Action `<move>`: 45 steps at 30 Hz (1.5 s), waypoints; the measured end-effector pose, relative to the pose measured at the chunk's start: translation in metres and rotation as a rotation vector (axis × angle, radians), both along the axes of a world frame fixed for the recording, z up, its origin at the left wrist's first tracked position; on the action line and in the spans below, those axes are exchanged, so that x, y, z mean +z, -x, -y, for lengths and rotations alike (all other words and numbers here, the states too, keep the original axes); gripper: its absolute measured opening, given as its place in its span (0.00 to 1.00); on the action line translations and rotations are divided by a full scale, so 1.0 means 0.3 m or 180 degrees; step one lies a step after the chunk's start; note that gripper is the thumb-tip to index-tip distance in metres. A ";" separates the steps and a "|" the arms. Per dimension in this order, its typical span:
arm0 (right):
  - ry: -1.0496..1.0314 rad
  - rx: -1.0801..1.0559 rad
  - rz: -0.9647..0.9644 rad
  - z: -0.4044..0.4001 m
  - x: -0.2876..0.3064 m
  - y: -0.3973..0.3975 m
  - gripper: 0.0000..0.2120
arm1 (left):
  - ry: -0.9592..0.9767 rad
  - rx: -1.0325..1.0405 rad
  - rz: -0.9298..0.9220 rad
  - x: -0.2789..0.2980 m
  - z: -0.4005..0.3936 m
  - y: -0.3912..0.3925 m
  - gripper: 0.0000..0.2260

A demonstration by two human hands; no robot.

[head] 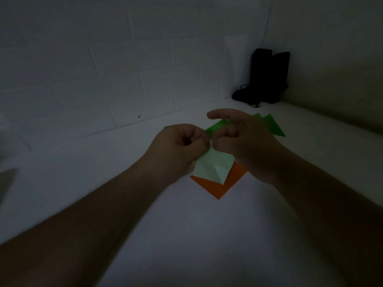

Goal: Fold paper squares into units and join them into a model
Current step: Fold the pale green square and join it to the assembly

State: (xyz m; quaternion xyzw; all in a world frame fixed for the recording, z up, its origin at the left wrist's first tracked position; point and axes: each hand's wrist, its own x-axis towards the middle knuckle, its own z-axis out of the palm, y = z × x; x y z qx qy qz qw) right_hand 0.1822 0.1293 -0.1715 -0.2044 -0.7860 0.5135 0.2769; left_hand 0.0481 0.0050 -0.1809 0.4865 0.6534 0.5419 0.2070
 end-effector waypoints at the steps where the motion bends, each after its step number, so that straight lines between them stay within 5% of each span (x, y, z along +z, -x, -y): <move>1: 0.0025 0.0006 0.0012 -0.002 0.000 0.001 0.27 | -0.0006 0.0005 0.0001 -0.002 -0.001 0.002 0.07; 45: 0.1069 -0.0250 -0.0070 -0.048 0.027 -0.016 0.33 | -0.0297 0.0280 0.0709 0.006 -0.004 0.067 0.08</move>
